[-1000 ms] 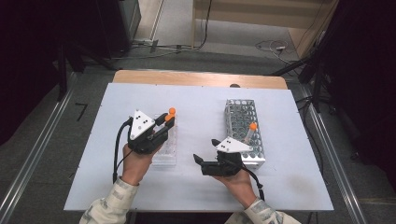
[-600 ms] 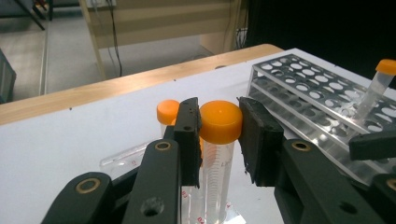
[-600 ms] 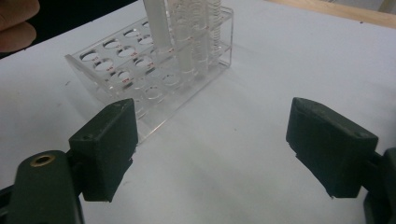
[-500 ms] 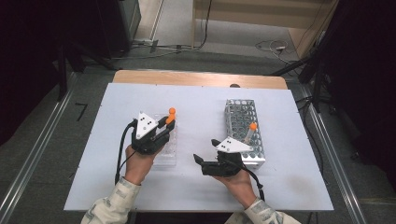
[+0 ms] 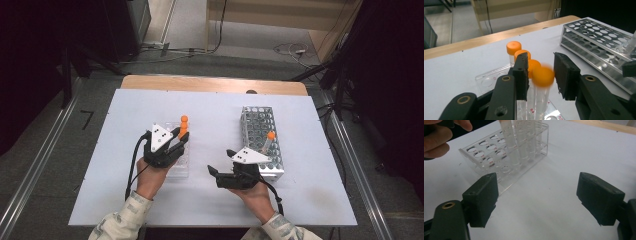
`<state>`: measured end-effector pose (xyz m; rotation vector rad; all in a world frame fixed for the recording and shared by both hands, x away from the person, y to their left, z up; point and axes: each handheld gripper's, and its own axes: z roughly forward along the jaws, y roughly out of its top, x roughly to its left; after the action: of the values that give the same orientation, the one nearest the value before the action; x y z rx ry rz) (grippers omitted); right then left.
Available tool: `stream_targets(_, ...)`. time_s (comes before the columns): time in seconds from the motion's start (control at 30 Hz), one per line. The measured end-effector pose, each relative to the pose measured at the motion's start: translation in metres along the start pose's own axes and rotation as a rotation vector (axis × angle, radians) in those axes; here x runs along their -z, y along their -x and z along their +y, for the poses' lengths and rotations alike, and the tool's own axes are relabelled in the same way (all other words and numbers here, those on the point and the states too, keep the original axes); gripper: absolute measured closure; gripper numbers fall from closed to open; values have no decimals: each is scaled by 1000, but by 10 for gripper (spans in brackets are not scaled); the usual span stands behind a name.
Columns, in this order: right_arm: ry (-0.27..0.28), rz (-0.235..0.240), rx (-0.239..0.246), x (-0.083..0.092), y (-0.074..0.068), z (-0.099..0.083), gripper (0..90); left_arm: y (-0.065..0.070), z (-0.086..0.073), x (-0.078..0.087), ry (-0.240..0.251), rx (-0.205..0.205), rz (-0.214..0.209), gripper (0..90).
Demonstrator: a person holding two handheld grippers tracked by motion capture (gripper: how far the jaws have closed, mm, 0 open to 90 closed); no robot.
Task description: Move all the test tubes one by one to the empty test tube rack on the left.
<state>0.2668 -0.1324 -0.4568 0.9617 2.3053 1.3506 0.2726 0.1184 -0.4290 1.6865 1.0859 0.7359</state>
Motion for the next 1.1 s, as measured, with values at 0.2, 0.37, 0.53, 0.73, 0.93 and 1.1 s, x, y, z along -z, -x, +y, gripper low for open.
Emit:
stream_targets(0.2, 0, -1, 0, 0, 0, 0, 161, -1, 1, 1, 9, 8, -5, 617)
stream_targets(0.37, 7, -1, -1, 2, 0, 0, 165, 0, 2, 3, 23, 19, -16, 582)
stream_targets(0.53, 12, -6, 3, 5, 1, 1, 166, 2, 4, 5, 29, 29, -21, 473)
stream_targets(0.73, 42, -29, -3, 17, 8, 3, 173, 7, 7, 6, 34, 38, -2, 253)
stream_targets(0.93, 49, -58, -10, 33, 18, 1, 177, 5, 7, 6, 24, 50, 10, 170)
stream_targets(1.1, 75, -109, -7, 49, 29, 0, 184, 4, 7, 6, 25, 52, 11, 164)
